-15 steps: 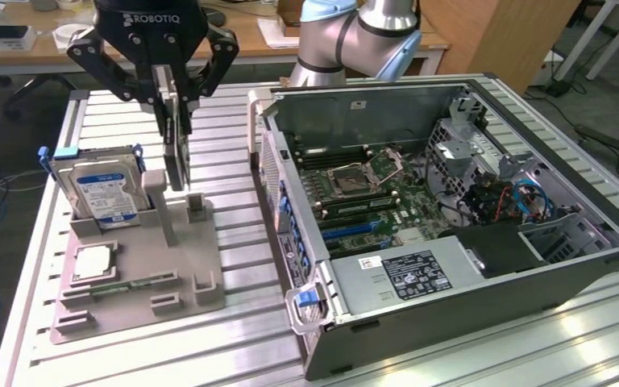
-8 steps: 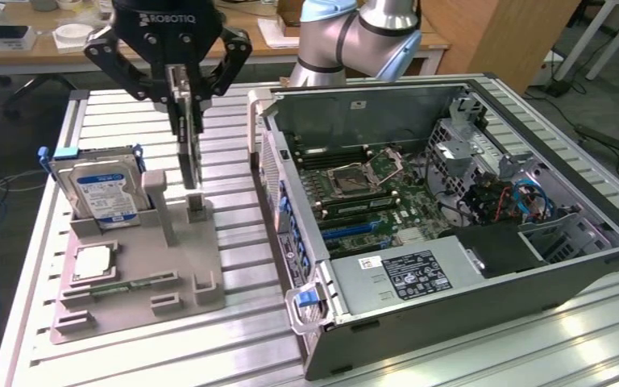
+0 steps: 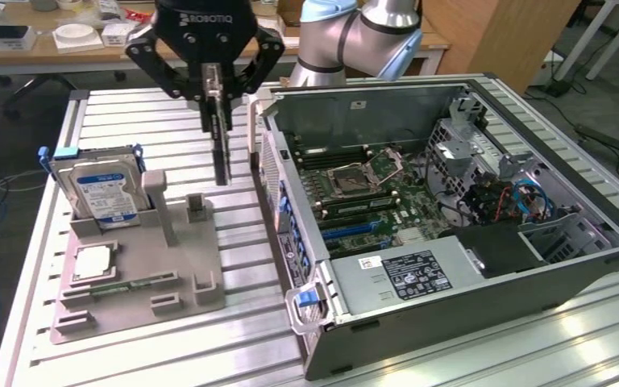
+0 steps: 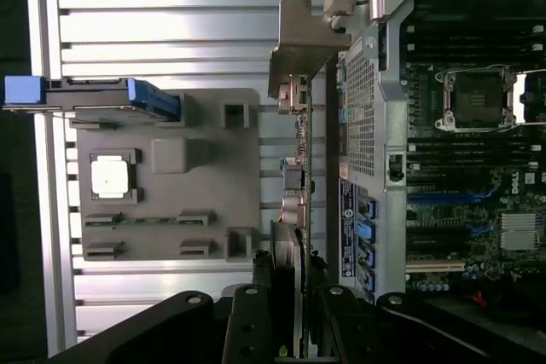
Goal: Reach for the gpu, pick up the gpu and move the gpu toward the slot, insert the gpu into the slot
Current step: 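Pick up the gpu and move the gpu toward the slot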
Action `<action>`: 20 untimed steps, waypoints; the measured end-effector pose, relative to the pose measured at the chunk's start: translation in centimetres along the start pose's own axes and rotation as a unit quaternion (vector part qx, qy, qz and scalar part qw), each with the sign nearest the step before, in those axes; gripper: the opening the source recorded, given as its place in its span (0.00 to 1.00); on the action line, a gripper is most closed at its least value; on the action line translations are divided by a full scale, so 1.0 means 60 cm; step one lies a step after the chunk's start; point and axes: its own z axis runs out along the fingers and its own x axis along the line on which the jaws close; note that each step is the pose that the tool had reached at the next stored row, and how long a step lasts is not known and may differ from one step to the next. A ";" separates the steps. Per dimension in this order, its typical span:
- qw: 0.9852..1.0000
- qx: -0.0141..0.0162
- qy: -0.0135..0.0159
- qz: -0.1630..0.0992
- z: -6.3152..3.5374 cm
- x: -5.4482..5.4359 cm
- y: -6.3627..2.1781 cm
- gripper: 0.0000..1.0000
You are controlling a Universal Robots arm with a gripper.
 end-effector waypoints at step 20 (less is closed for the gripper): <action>1.000 0.000 0.000 0.000 0.001 -0.102 0.004 0.26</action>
